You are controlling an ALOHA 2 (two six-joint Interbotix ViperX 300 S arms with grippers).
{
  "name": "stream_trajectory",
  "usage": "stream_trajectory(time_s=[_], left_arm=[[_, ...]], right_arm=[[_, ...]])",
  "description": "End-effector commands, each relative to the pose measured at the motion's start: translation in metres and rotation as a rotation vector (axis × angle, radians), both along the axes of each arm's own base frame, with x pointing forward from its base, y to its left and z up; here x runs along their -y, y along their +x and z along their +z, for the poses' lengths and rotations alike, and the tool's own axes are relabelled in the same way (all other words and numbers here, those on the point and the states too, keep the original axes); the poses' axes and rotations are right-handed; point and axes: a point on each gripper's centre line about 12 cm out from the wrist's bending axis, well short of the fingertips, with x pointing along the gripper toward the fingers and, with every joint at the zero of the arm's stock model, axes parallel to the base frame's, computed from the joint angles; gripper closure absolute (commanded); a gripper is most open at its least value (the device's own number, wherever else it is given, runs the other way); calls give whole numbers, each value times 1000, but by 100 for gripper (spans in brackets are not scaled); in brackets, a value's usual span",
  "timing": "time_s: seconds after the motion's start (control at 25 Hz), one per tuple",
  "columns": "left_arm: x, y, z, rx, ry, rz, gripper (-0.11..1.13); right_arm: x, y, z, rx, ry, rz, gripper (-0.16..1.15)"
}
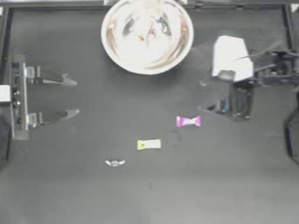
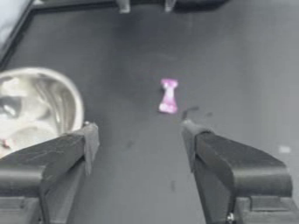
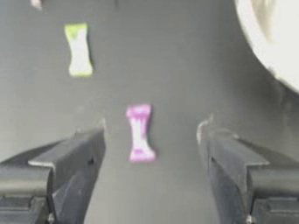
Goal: Put candies in bowl
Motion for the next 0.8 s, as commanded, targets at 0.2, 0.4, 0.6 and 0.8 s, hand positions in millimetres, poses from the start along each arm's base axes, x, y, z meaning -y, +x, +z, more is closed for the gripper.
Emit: stream_trajectory(time_s=[0.2,0.4,0.6,0.8], left_arm=[[5,0,0,11,-8,-21,10],[6,-5,-5,9,-27,-19,10],[7,-11,-8,16,-43,-16,10],[8,-17,-10,24,-45,-16,10]], right_arm=[[-3,26,-18,-87,2,51,4],[-14,38,-47,-165,27,83,4],[-20,49,-72,-229,44,103,5],[-19,61,-89,-274,38,118,6]])
